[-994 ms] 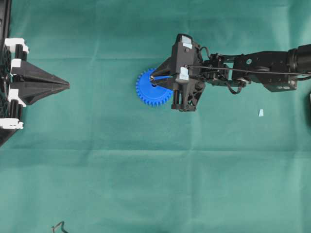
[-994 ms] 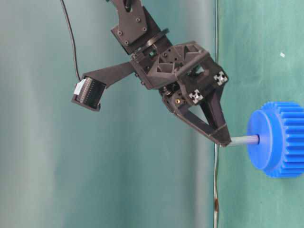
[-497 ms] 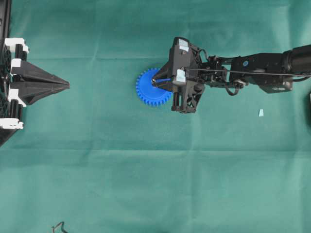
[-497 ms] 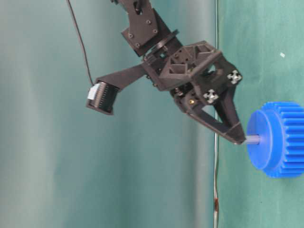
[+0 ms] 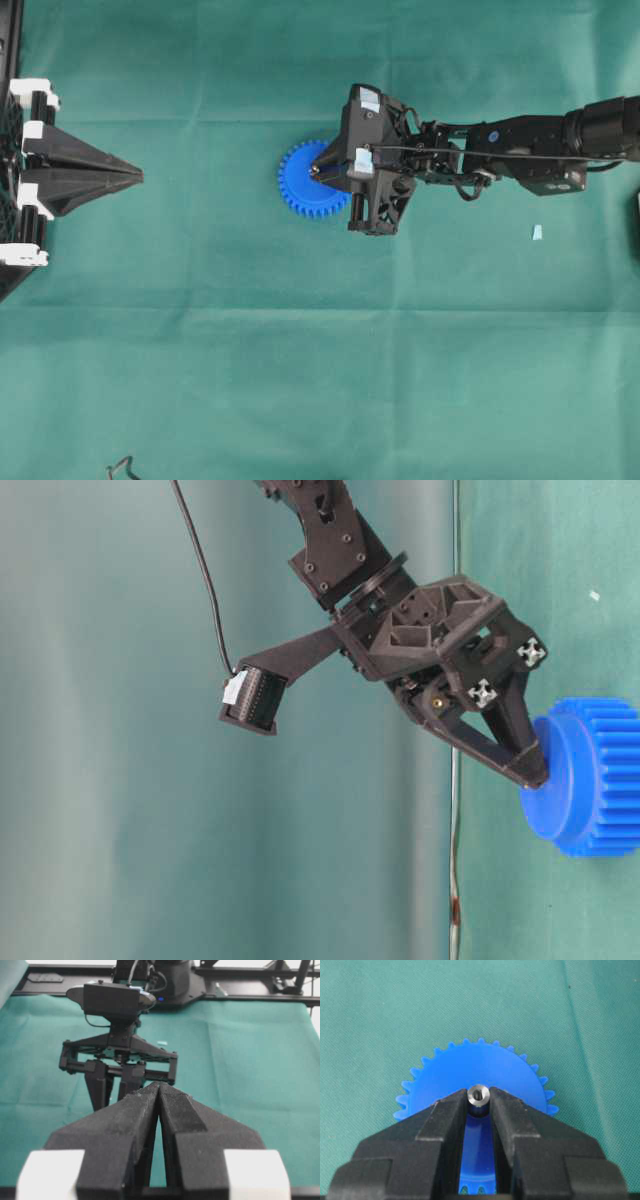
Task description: Insert the shaft into the center hole of the gear.
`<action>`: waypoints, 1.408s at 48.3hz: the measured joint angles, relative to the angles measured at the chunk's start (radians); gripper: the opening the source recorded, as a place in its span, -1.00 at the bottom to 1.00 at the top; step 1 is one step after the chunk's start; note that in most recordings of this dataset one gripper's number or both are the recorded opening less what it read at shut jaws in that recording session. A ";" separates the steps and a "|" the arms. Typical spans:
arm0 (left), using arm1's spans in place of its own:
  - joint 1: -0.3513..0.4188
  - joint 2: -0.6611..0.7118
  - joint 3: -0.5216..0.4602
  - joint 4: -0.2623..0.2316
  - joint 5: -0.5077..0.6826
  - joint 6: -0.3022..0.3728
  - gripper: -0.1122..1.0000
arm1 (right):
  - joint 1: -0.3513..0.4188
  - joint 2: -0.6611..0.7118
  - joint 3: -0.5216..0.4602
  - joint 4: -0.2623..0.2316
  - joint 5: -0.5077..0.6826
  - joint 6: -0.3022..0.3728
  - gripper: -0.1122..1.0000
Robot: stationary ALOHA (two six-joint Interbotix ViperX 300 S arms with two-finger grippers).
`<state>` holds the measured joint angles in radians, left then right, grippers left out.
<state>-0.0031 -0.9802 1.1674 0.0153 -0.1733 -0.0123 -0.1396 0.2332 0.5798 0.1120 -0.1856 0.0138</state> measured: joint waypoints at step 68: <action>0.000 0.000 0.000 0.000 0.000 0.000 -0.80 | 0.012 -0.156 0.002 0.006 0.078 -0.008 0.80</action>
<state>-0.0031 -0.9802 1.1674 0.0153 -0.1733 -0.0123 -0.1273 0.0767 0.5814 0.1181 -0.1074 0.0061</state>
